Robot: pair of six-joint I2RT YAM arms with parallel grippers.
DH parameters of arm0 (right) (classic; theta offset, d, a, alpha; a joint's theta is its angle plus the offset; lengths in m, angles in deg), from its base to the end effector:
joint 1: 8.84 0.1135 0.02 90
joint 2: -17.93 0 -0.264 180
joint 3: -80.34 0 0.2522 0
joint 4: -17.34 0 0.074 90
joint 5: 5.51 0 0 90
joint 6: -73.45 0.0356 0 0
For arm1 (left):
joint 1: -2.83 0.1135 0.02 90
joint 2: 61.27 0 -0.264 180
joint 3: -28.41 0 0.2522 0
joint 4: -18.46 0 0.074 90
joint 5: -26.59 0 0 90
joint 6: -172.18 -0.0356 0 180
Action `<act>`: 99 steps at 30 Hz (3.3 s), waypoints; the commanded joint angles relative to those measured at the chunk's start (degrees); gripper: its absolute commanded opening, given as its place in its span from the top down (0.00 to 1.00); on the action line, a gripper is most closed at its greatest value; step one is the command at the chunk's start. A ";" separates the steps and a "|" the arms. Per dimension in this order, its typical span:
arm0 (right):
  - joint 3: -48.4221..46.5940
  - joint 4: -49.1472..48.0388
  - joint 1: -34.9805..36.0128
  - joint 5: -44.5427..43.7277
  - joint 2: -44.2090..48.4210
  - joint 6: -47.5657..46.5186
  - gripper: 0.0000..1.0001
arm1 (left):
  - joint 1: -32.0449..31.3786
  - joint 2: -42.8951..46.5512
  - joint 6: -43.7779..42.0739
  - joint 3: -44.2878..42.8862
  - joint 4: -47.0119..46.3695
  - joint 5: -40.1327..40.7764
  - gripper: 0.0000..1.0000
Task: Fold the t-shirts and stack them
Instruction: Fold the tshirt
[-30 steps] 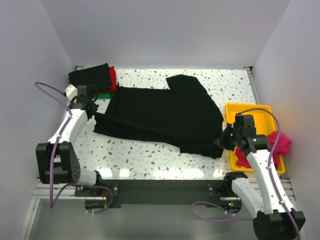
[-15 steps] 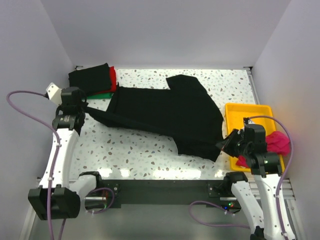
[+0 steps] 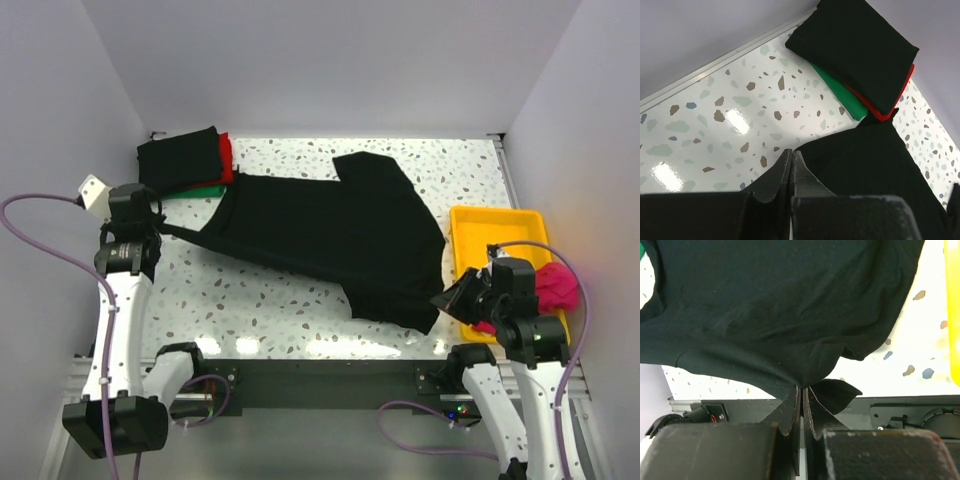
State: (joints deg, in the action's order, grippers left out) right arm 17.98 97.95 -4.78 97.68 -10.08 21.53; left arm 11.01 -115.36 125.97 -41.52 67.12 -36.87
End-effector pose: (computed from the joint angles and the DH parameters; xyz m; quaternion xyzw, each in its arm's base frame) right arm 0.0695 0.0131 0.3013 0.2288 0.8941 0.2325 0.3070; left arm 0.1925 0.0437 0.3388 -0.4732 0.7201 0.0495 0.5051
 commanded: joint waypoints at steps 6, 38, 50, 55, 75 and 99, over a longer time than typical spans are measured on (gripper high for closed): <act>3.59 -5.32 -0.36 -1.94 -6.08 -0.56 1.00 | 0.17 -10.85 -0.99 1.40 -10.10 -2.99 1.00; 4.56 -28.79 -3.79 -4.84 -40.28 2.17 1.00 | -5.73 -44.35 3.85 -13.10 -13.98 -0.62 1.00; 2.55 -30.82 -3.88 -3.35 -41.43 -0.46 0.63 | -5.72 -41.99 2.97 -12.24 -14.24 -2.55 0.64; 1.66 -29.67 -3.88 -1.96 -37.31 -1.70 0.27 | -5.72 -29.10 5.68 -1.78 -15.12 -3.43 0.46; 15.81 -33.19 11.94 -6.16 -31.06 4.10 0.26 | -5.72 -20.10 10.79 31.02 -40.32 -14.76 0.41; 20.47 -19.91 12.73 -8.27 -19.80 13.07 0.38 | -5.81 -11.65 7.71 37.79 -49.30 -17.22 0.36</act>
State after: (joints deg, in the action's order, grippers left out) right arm 37.78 78.23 7.32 88.56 -28.68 33.58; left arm 5.05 -126.83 135.06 -4.40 23.01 -53.15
